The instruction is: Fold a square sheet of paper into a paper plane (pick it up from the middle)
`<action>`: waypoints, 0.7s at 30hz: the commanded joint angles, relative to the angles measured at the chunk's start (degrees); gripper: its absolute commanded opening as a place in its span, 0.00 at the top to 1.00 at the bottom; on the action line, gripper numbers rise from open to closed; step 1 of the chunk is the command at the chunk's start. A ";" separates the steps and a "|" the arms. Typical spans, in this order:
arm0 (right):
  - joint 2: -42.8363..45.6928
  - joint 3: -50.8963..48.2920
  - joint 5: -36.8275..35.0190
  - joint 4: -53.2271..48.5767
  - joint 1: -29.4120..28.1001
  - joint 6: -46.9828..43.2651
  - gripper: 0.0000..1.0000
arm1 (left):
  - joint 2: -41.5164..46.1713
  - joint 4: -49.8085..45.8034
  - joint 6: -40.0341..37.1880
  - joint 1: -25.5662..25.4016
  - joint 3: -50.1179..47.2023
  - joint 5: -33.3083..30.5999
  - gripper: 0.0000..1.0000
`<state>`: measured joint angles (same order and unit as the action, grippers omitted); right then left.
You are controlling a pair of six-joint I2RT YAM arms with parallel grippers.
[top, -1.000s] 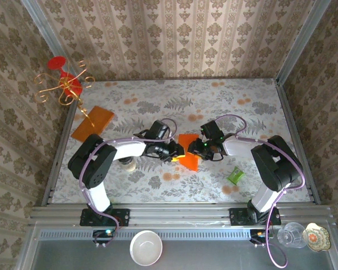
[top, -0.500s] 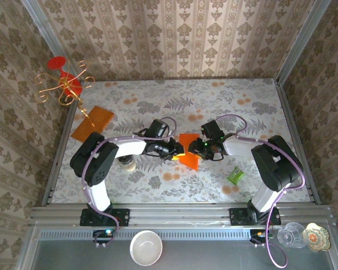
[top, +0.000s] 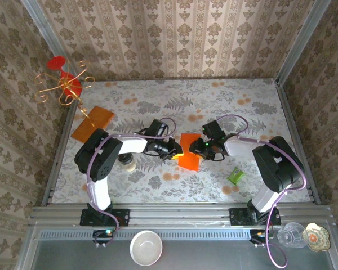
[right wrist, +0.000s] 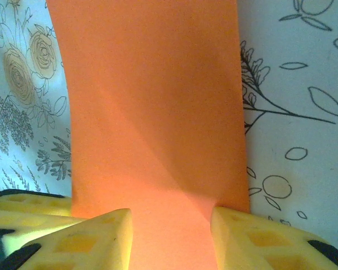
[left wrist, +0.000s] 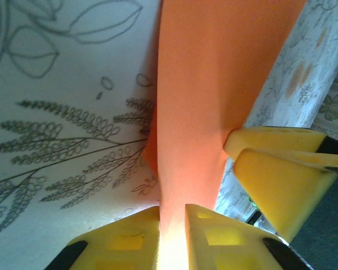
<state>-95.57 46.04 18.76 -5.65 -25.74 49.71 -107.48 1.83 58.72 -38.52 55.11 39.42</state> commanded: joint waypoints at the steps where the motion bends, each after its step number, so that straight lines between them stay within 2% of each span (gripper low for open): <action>1: 1.97 -1.76 -1.70 -0.47 0.42 0.16 0.56 | -0.45 0.38 -0.44 0.38 2.19 1.36 0.87; 5: 5.28 -2.22 -2.95 0.49 0.60 -0.55 0.56 | 0.14 0.55 -0.22 0.57 2.02 1.36 0.98; 7: 8.11 -2.97 -3.85 1.66 0.60 -1.33 0.52 | 0.79 0.76 0.16 0.55 1.70 1.36 1.00; 15: 24.14 -9.52 -6.86 10.22 -0.88 -12.62 0.20 | 4.18 -0.01 0.78 1.07 0.62 0.75 1.00; 19: 29.74 -10.16 -10.74 8.75 -4.46 -20.68 0.07 | 4.56 0.17 0.96 1.95 0.43 1.18 1.00; 21: 31.66 -10.39 -14.11 7.13 -6.23 -23.10 0.03 | 4.65 -0.22 0.74 2.30 0.50 1.32 1.00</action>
<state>-66.35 36.42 10.44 2.46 -30.00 34.15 -104.49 2.22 58.96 -36.91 55.99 39.75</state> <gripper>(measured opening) 0.960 0.066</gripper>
